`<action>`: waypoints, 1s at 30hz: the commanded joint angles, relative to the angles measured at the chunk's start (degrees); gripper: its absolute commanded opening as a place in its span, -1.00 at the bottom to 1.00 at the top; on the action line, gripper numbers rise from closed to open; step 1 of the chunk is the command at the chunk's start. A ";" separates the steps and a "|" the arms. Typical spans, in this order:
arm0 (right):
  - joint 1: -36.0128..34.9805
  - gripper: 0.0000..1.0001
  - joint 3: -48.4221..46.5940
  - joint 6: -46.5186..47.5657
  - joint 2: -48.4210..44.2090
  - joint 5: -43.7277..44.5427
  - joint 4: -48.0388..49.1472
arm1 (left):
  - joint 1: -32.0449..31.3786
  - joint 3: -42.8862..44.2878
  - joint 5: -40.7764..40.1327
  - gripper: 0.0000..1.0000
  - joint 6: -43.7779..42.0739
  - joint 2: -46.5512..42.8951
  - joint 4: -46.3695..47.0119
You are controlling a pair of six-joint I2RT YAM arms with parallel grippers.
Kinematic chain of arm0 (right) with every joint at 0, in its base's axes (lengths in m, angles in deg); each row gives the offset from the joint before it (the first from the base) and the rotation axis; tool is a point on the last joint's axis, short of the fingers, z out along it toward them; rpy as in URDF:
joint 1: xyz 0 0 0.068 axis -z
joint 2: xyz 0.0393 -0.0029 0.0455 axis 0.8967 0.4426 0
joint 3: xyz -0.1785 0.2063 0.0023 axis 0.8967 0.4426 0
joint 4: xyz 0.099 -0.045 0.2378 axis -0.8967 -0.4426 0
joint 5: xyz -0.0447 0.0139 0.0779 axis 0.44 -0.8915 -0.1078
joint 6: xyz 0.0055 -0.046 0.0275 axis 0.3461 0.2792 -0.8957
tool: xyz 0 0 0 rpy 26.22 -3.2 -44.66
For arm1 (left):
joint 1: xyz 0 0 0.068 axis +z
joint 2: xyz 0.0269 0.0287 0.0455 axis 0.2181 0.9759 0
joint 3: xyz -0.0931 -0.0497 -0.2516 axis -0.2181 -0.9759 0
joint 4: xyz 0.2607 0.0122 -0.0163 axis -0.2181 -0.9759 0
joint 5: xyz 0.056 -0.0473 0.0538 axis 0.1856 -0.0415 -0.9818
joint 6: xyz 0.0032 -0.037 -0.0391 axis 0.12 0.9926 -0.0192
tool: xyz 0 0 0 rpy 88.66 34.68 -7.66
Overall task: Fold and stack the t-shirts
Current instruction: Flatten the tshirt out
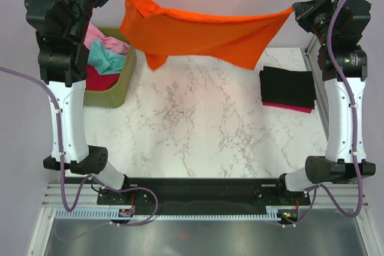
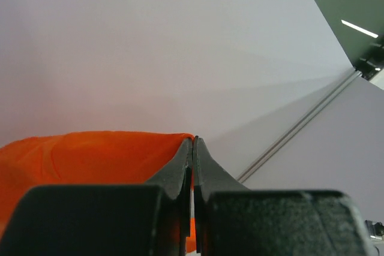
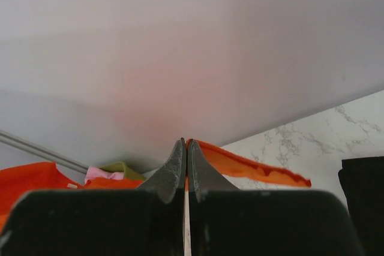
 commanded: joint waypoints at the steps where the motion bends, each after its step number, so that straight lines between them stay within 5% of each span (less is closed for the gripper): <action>1: 0.94 -1.00 -0.78 -0.35 0.96 -2.77 4.92 | 0.18 -2.30 2.02 -0.96 -7.08 0.10 7.08; 5: 0.85 -1.00 7.73 -0.53 1.93 -5.06 9.84 | 0.18 -11.33 -0.09 -0.96 -9.38 0.02 8.21; 11: 0.94 -1.00 31.10 -2.46 -3.32 -4.80 19.69 | 0.18 -44.41 -1.94 -0.96 -8.68 -7.96 19.01; 17: 1.03 -1.00 54.73 -1.94 -10.35 -4.44 25.67 | 0.18 -68.17 -1.24 -0.96 -4.11 -16.84 24.65; 30: 0.94 -1.00 81.48 2.11 -31.81 -3.48 21.91 | 0.10 -99.41 0.61 -0.96 3.97 -41.71 20.27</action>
